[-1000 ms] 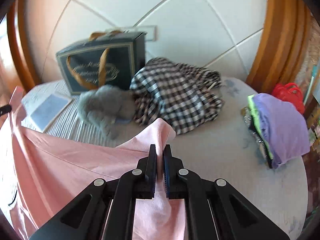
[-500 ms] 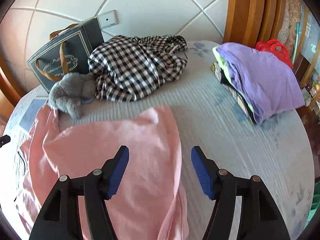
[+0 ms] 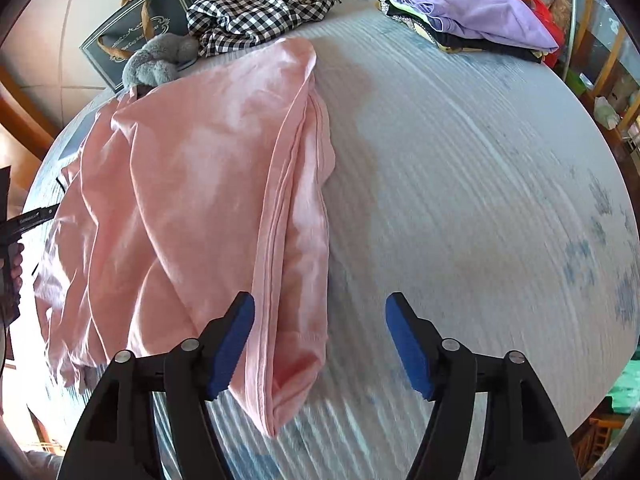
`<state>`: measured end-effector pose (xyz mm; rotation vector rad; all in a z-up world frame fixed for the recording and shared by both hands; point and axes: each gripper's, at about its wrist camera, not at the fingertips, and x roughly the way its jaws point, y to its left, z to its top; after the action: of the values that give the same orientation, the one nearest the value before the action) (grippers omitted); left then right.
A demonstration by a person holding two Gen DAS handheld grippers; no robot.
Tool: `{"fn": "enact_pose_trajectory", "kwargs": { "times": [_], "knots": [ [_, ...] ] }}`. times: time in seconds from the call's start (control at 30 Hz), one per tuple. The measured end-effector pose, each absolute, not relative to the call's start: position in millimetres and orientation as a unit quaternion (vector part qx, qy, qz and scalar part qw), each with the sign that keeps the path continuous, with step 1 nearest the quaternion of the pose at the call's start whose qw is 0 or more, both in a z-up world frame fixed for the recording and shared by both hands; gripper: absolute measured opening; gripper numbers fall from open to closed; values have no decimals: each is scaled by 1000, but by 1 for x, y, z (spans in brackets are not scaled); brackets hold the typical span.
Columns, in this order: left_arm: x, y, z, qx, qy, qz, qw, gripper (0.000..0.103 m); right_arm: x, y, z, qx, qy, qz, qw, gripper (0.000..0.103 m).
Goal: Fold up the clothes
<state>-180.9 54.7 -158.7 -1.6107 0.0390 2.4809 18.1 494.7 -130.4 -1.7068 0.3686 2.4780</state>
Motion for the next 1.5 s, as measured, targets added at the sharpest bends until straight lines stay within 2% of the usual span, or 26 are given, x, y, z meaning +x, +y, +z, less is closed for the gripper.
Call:
{"fn": "enact_pose_trajectory", "kwargs": {
  "times": [0.03, 0.07, 0.1, 0.23, 0.47, 0.63, 0.67, 0.73, 0.8, 0.9, 1.03, 1.07, 1.1, 1.17, 1.23, 1.33, 1.5],
  "knots": [
    [-181, 59, -159, -544, 21, 834, 90, 28, 22, 492, -131, -564, 119, 816, 50, 74],
    [-181, 63, -159, -545, 29, 833, 88, 4, 26, 488, -131, -566, 115, 815, 44, 76],
    [-180, 67, -159, -546, 35, 832, 86, 2, 28, 484, -133, -567, 111, 815, 39, 76],
    [-171, 68, -150, -540, 39, 838, 63, 2, 28, 470, -140, -571, 97, 815, 25, 76],
    [-152, 36, -118, -512, 37, 858, 17, 2, 1, 466, -126, -535, 108, 838, 16, 43],
    [-149, 31, -118, -508, 34, 860, 10, 2, -38, 469, -142, -552, 103, 827, 23, 43],
    [-150, 32, -120, -508, 36, 861, 6, 2, -43, 468, -145, -558, 92, 825, 28, 36],
    [-151, 32, -122, -509, 36, 860, -1, 2, -47, 464, -139, -556, 36, 829, 49, 1],
    [-154, 31, -125, -510, 37, 859, -10, 2, -49, 479, -131, -543, 19, 835, 85, 2],
    [-157, 30, -130, -516, 34, 856, -12, 2, -45, 529, -122, -523, 58, 837, 150, 2],
    [-149, 31, -117, -512, 19, 858, 12, 6, -36, 564, -121, -516, 86, 833, 180, 13],
    [-143, 30, -109, -508, 13, 861, 20, 16, -29, 565, -118, -512, 102, 836, 169, 16],
    [-135, 29, -101, -501, 13, 865, 26, 32, -22, 565, -116, -508, 112, 839, 158, 20],
    [-114, 28, -87, -487, 16, 872, 38, 47, -5, 554, -110, -501, 107, 848, 133, 20],
    [-92, 25, -81, -486, 13, 872, 59, 47, 10, 540, -111, -503, 104, 850, 116, 23],
    [-55, 27, -86, -499, 20, 862, 88, 47, 37, 521, -119, -513, 106, 846, 104, 45],
    [14, 35, -104, -516, 27, 846, 132, 47, 78, 499, -133, -520, 114, 841, 96, 47]
  ]
}}
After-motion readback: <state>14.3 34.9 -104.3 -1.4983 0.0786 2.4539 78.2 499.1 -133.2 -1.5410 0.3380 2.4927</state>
